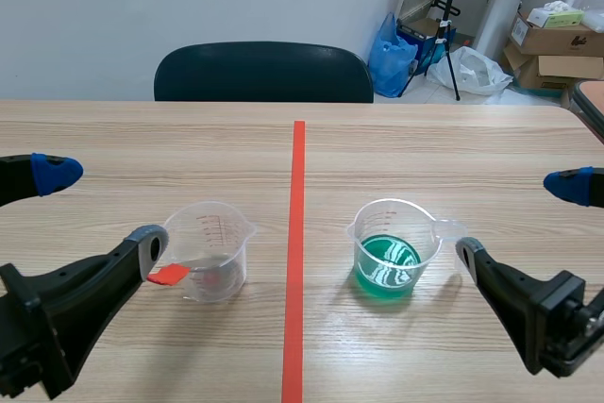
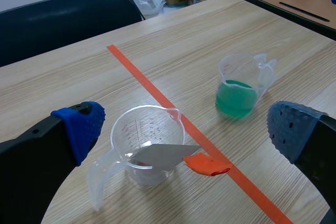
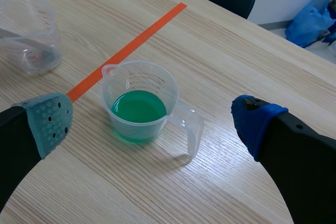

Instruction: Do the redox reaction experiment

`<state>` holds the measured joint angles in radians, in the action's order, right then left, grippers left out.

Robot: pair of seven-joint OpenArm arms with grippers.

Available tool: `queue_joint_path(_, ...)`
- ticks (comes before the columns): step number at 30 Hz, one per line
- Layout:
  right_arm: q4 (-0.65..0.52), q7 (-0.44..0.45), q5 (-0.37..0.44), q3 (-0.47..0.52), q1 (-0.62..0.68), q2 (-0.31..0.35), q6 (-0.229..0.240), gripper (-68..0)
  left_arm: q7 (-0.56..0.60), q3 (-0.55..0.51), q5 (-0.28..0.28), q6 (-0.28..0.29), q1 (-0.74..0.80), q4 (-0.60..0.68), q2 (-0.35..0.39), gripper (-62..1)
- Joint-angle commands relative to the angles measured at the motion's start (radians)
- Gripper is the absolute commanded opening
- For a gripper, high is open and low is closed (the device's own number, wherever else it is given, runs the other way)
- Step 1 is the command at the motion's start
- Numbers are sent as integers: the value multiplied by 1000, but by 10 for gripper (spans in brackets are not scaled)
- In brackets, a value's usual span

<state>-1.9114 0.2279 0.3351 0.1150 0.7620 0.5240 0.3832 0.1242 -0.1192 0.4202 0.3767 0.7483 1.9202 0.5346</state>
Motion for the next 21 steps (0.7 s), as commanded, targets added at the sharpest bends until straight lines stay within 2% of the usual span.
queue_joint_path(1,-16,16,0,4,-14,11,7,-52,18,-5,6,3,2,7,0,14)
queue_joint_path(5,-16,40,-5,3,-14,11,7,-52,25,-5,6,2,2,7,0,14)
queue_joint_path(12,-16,94,-58,3,-14,11,9,-52,25,-5,6,-12,2,7,1,14)
queue_joint_path(16,-16,103,-98,-9,-34,11,41,-52,30,-6,5,-56,14,0,1,14)
queue_joint_path(21,-16,100,-174,-66,-87,11,60,-52,74,-32,3,-61,49,-11,1,14)
